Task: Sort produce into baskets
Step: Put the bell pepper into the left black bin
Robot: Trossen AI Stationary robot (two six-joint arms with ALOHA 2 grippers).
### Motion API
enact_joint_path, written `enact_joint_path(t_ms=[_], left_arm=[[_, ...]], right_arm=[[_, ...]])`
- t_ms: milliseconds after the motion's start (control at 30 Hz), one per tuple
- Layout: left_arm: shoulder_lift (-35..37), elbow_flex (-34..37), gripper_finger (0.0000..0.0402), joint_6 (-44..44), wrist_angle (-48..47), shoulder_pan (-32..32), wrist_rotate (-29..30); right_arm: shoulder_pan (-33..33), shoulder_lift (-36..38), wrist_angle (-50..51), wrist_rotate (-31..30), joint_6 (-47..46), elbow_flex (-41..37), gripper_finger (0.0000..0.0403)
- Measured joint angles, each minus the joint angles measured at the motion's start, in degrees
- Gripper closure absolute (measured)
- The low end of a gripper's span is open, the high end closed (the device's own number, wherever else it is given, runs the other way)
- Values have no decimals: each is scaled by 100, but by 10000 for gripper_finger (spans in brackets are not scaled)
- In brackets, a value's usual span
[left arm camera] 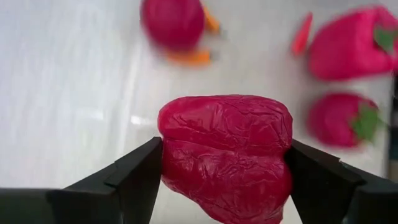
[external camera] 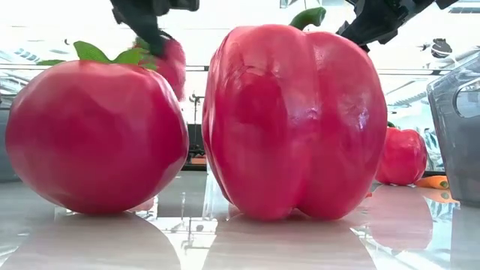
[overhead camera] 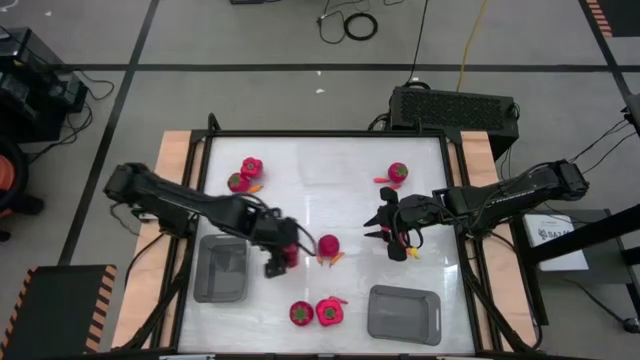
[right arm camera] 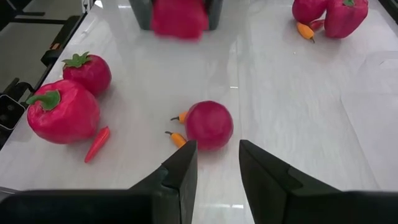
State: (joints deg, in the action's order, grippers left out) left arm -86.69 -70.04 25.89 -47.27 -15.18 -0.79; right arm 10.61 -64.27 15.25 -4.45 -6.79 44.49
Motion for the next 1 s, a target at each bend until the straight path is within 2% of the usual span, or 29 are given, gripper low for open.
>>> enact_joint_path(t_ms=[167,400,600,800,1000], left_arm=[[836,-1,107,859,-1510,-438,57],[1440,22,107,1679,-2541,-1103,51],[1508,510,107,1957,-2717,-1541,-394],[1503,1201,107,1995,-2675,-1592,-412],[1506,1546,106,1991,-2651,-1583,-219]], right_arm=[[1,0,-5,3,80,0,292],[0,0,-11,2,415,0,292],[0,0,-22,0,472,0,292],[0,0,-31,-2,463,0,292],[0,0,-26,-2,452,0,292]])
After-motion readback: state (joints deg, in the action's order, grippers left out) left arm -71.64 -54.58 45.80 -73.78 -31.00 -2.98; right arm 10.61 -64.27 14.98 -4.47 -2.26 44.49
